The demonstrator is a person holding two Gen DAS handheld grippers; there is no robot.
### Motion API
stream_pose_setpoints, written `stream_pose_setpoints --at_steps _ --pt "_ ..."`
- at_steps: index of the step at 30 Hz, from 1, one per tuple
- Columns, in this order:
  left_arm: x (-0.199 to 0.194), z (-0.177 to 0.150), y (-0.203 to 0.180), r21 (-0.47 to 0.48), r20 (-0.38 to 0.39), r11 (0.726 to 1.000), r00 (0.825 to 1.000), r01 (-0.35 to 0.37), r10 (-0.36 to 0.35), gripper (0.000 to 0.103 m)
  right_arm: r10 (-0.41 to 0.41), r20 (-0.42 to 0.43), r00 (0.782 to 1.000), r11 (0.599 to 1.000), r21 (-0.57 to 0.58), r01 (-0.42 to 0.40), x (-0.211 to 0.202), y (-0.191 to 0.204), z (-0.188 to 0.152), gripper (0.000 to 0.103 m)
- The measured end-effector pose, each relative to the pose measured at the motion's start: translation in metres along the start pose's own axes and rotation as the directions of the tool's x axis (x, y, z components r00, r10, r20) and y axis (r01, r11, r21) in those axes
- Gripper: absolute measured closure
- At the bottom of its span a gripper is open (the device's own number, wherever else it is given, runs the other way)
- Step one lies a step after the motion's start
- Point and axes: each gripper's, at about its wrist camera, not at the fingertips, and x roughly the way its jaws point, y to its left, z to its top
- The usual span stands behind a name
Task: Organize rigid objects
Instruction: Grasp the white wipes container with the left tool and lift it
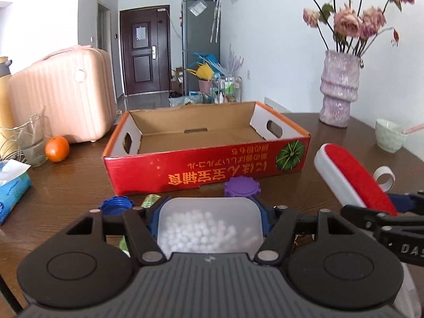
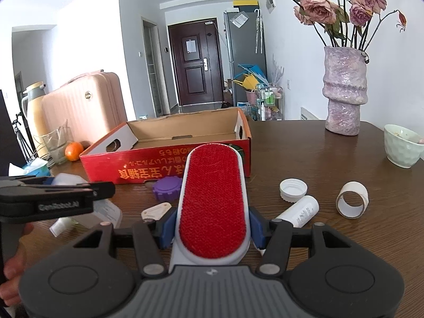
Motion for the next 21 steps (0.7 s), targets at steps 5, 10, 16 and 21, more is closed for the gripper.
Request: stream_pose_setpoints --at_steps 5,10,16,21 --pt "-0.019 -0.002 0.006 -0.022 0.026 1.000 1.000 -0.008 0.008 0.037 0.019 0.003 1.000 1.000 -0.007 -0.019 -0.002 0.010 -0.001 0.048" --pt "-0.033 -0.003 0.011 -0.039 0.039 0.999 0.999 -0.014 0.016 0.037 0.031 0.004 0.999 0.999 -0.010 -0.031 -0.006 0.020 -0.002 0.048" --pt "-0.041 -0.002 0.017 -0.054 0.043 0.998 0.999 -0.027 0.029 0.037 0.033 0.010 0.999 0.999 -0.015 -0.032 -0.010 0.029 0.003 0.048" --pt "-0.047 0.002 0.018 -0.059 0.054 0.998 0.998 -0.029 0.032 0.037 0.027 0.025 0.999 0.999 -0.030 -0.027 -0.014 0.035 0.010 0.048"
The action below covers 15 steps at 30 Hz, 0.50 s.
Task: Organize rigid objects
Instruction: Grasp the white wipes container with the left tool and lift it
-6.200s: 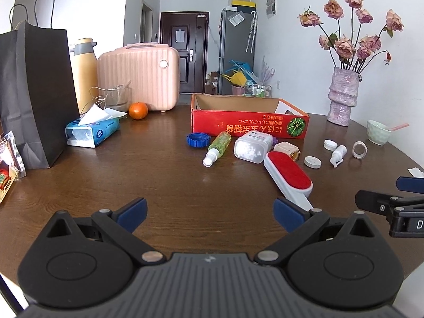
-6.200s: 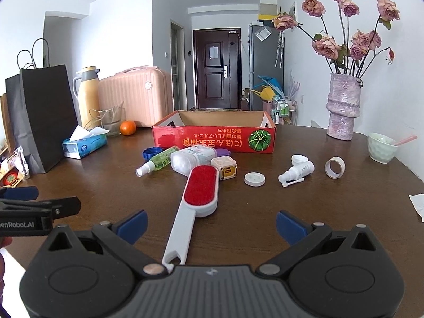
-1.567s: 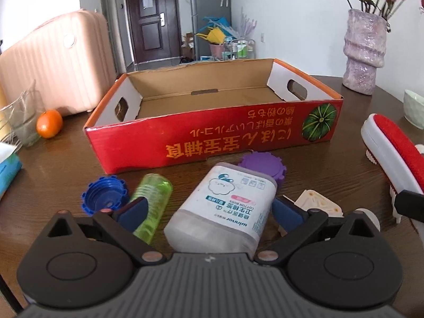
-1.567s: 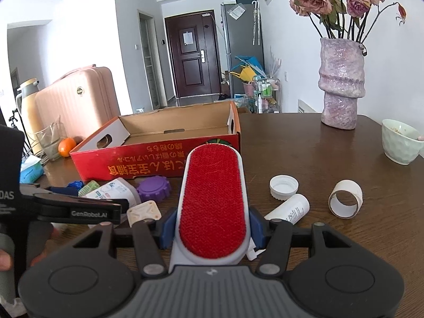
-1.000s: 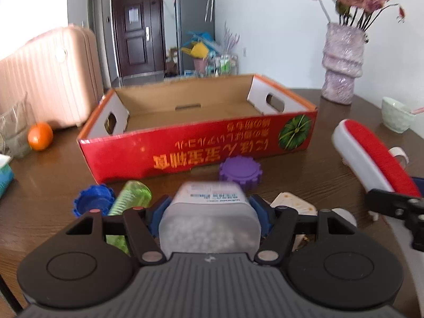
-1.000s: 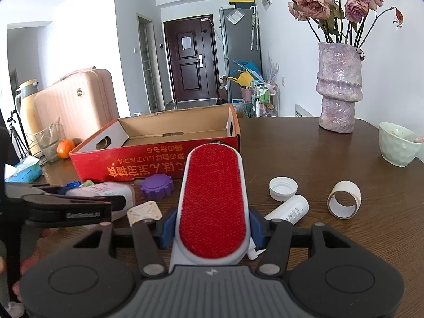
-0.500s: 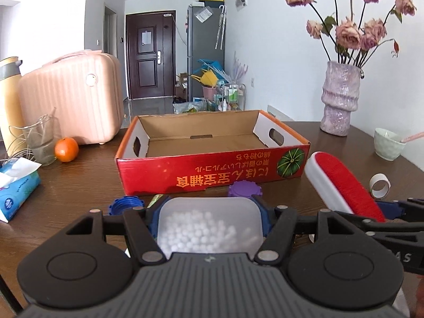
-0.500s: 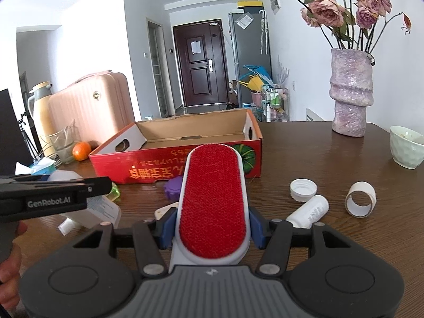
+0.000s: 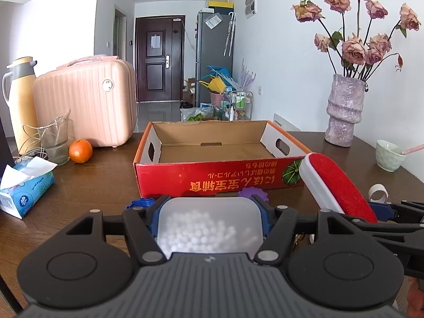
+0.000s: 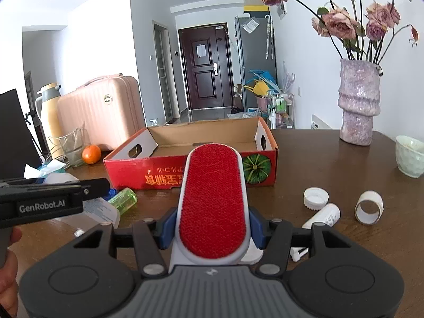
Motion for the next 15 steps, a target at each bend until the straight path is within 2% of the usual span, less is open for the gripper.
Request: stream_pose_setpoints --at_steps 15 --pt "0.000 0.028 0.001 -0.017 0.059 1.000 0.998 -0.011 0.012 0.037 -0.004 0.038 0.999 0.999 -0.038 0.006 0.005 0.014 0.027 0.048"
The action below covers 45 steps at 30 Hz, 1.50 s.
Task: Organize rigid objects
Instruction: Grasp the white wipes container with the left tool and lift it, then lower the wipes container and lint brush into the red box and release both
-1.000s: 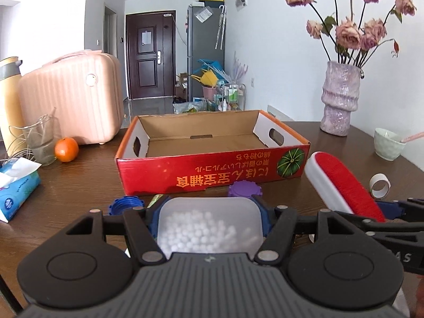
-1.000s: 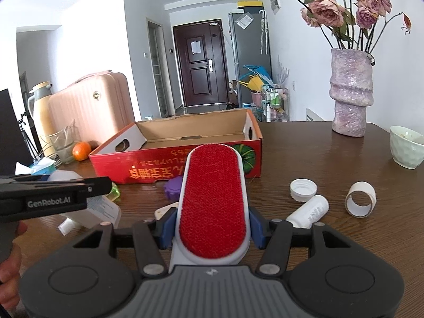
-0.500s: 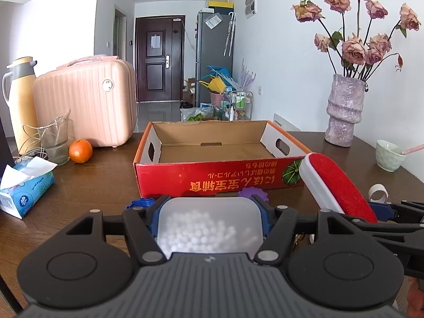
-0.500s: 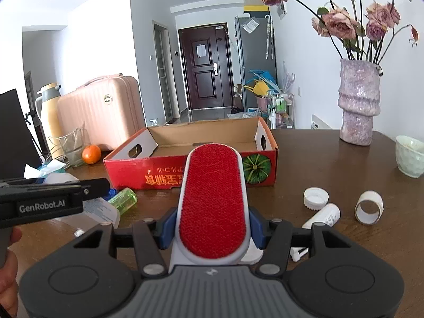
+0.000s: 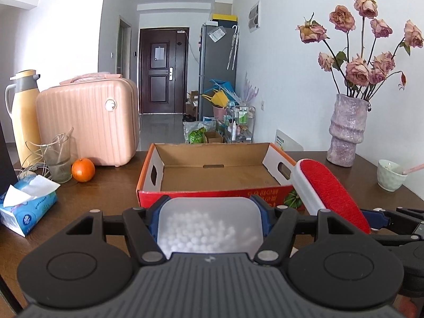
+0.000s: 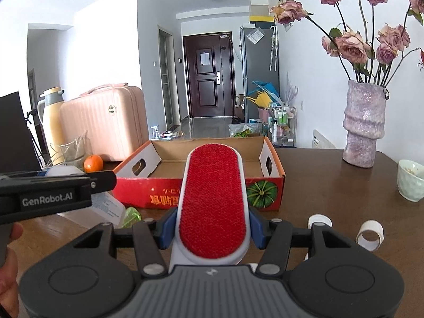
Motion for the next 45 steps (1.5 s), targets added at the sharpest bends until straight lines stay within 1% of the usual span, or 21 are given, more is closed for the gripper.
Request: stream_pose_setpoints --at_steps 12,21,31,45 --pt "0.026 0.021 0.006 -0.042 0.016 0.999 1.000 -0.022 0.023 0.037 0.006 0.018 1.000 1.000 -0.007 -0.006 0.025 0.005 0.028 0.048" --pt "0.050 0.034 0.013 -0.076 0.019 0.996 0.999 -0.035 0.037 0.037 -0.001 0.020 1.000 1.000 0.000 0.001 0.047 0.000 0.047 0.048" --pt "0.082 0.044 0.018 -0.092 -0.006 0.994 0.999 -0.054 0.053 0.037 -0.005 -0.002 1.000 1.000 0.022 0.005 0.077 -0.005 0.060 0.048" --pt "0.132 0.066 0.027 -0.119 -0.021 0.990 0.997 -0.078 0.076 0.037 -0.010 -0.050 0.999 0.998 0.056 0.012 0.140 -0.008 0.084 0.048"
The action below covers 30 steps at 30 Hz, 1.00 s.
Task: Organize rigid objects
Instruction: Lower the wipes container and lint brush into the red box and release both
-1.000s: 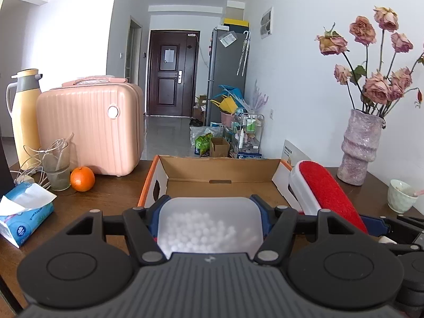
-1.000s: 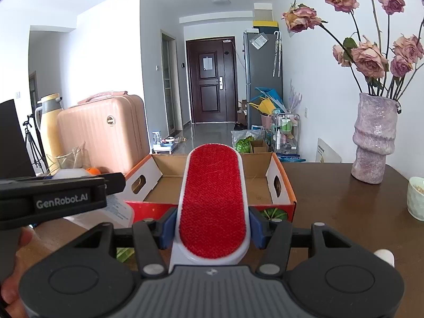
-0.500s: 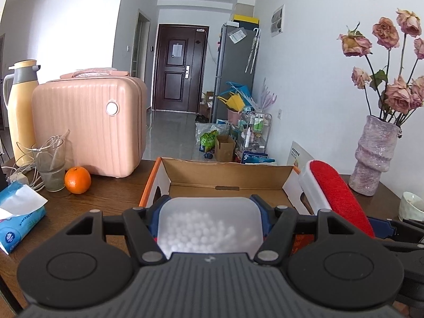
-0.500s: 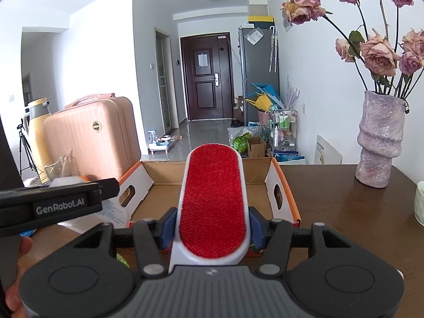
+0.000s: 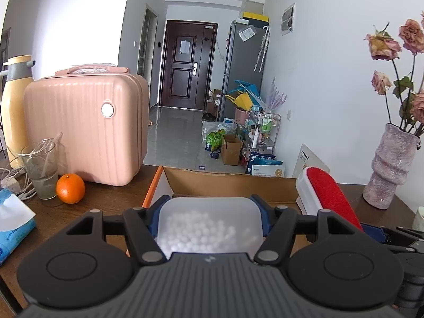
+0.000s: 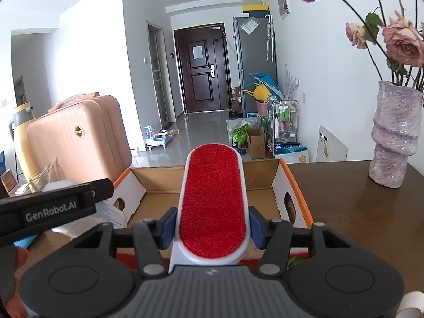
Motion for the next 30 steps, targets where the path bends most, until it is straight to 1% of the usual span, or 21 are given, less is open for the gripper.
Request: stream_pose_setpoints --at_steps 15,23,26,27,28,29,30 --pt "0.058 0.009 -0.007 0.015 -0.045 0.999 0.998 -0.031 0.031 0.037 -0.009 -0.089 0.996 0.999 0.031 0.012 0.068 -0.006 0.021 0.048" --pt "0.081 0.011 -0.004 0.030 -0.083 0.998 0.995 -0.048 0.051 0.037 -0.017 -0.120 0.993 0.999 0.042 0.022 0.089 -0.013 0.024 0.048" --pt "0.089 0.011 0.002 0.008 -0.115 0.999 0.992 -0.046 0.047 0.036 -0.016 -0.139 0.990 0.999 0.038 0.022 0.092 -0.013 0.023 0.048" --pt "0.090 0.012 0.004 0.003 -0.121 0.999 0.992 -0.040 0.040 0.032 -0.015 -0.152 0.988 0.999 0.038 0.021 0.094 -0.014 0.023 0.047" --pt "0.091 0.012 0.007 -0.005 -0.125 0.999 0.991 -0.045 0.044 0.020 -0.017 -0.161 0.987 0.999 0.040 0.024 0.095 -0.014 0.023 0.047" --pt "0.090 0.013 0.010 -0.014 -0.124 0.998 0.991 -0.055 0.052 0.012 -0.028 -0.158 0.987 0.999 0.037 0.035 0.094 -0.014 0.023 0.040" --pt "0.088 0.014 0.013 -0.025 -0.122 0.998 0.991 -0.063 0.059 0.000 -0.047 -0.155 0.987 0.998 0.027 0.052 0.092 -0.014 0.023 0.033"
